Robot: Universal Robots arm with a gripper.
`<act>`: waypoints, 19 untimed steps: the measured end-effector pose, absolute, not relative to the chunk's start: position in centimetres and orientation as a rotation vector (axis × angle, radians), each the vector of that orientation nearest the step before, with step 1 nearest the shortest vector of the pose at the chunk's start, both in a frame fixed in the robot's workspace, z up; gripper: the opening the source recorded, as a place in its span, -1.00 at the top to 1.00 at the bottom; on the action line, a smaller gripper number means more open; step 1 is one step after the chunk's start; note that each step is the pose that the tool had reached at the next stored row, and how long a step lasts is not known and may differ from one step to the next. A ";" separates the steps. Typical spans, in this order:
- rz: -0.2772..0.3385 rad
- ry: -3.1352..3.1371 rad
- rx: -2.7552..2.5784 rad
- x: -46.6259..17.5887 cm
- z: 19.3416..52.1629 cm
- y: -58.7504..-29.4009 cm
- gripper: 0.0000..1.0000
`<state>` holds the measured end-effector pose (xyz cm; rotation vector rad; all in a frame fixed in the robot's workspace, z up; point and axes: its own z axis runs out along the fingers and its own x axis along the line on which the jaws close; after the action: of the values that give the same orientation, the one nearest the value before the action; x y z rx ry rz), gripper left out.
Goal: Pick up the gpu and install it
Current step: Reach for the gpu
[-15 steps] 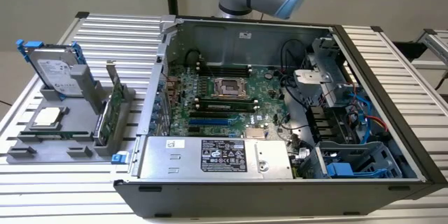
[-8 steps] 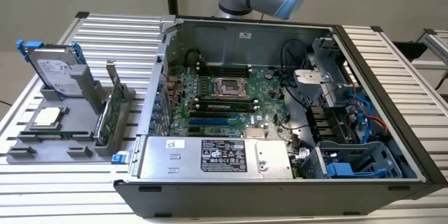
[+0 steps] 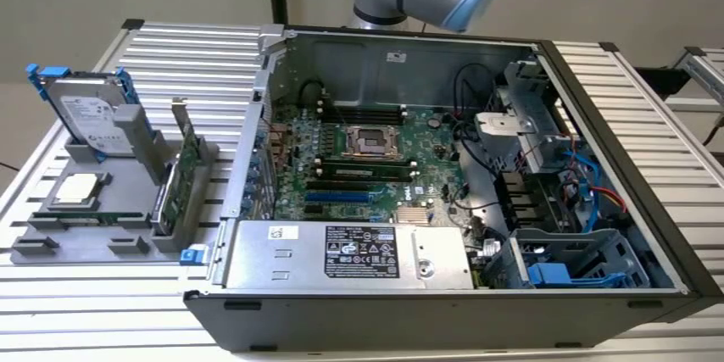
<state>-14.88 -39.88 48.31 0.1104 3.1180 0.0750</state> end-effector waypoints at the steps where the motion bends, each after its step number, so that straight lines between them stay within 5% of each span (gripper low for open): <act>1: 0.075 3.118 0.110 -15.1 48.3 -39.9 1.00; 19: 0.075 3.119 0.111 -18.8 47.8 -39.9 1.00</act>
<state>-18.77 -39.88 47.76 0.1106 3.1192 0.0750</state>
